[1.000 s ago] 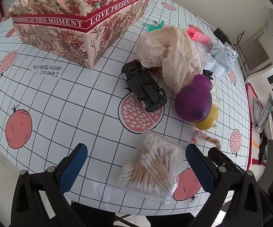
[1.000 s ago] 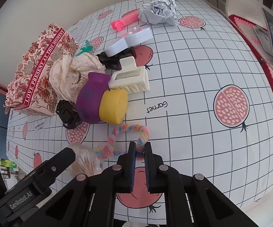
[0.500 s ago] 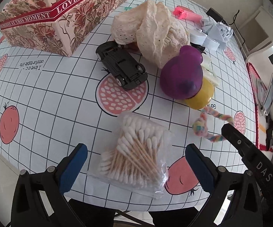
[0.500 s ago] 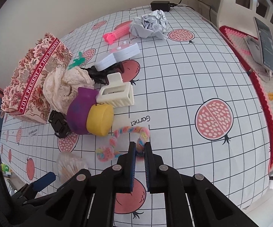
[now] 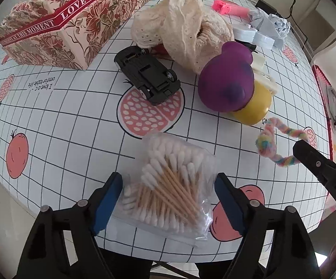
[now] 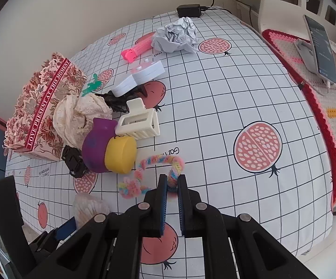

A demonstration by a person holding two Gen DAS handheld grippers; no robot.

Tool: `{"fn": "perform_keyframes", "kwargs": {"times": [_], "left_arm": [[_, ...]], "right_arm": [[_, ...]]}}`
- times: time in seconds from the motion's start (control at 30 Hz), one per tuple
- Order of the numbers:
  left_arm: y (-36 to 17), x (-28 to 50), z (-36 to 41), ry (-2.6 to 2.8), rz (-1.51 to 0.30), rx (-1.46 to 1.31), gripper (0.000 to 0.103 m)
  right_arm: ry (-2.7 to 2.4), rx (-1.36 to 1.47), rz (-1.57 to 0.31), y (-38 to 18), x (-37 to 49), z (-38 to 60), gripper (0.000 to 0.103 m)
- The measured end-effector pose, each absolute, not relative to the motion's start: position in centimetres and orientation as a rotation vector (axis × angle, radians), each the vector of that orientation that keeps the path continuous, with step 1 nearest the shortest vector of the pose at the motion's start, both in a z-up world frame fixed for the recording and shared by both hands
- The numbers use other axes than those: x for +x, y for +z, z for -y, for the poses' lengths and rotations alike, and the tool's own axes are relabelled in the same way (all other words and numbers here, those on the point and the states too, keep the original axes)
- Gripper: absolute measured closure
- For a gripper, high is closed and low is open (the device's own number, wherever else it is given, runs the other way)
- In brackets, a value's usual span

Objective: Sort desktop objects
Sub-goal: 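Reach the left gripper to the bag of cotton swabs and grasp it, then lift the cotton swab bag with the left gripper and carry it over the pink box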

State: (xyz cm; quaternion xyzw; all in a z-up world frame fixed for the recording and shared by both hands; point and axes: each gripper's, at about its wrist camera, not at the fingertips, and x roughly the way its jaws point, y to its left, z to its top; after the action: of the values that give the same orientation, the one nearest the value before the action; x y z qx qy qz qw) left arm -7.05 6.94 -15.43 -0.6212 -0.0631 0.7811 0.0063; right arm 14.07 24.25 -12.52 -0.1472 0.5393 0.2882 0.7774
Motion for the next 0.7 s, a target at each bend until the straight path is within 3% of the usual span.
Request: {"fn": "perform_keyframes", "kwargs": {"times": [0.1, 0.2, 0.7], "left_arm": [[-15.5, -6.5, -6.9, 2.470, 0.191, -1.930, 0.037], [-15.8, -6.0, -6.8, 2.479, 0.213, -1.920, 0.041], [-17.8, -2.8, -6.8, 2.480, 0.337, -1.860, 0.046]], "right_arm": [[0.616, -0.314, -1.166, -12.5, 14.1, -24.0, 0.093], [0.609, -0.310, -1.168, -12.5, 14.2, -23.9, 0.093], [0.601, -0.250, -1.113, -10.9, 14.3, -23.2, 0.093]]}}
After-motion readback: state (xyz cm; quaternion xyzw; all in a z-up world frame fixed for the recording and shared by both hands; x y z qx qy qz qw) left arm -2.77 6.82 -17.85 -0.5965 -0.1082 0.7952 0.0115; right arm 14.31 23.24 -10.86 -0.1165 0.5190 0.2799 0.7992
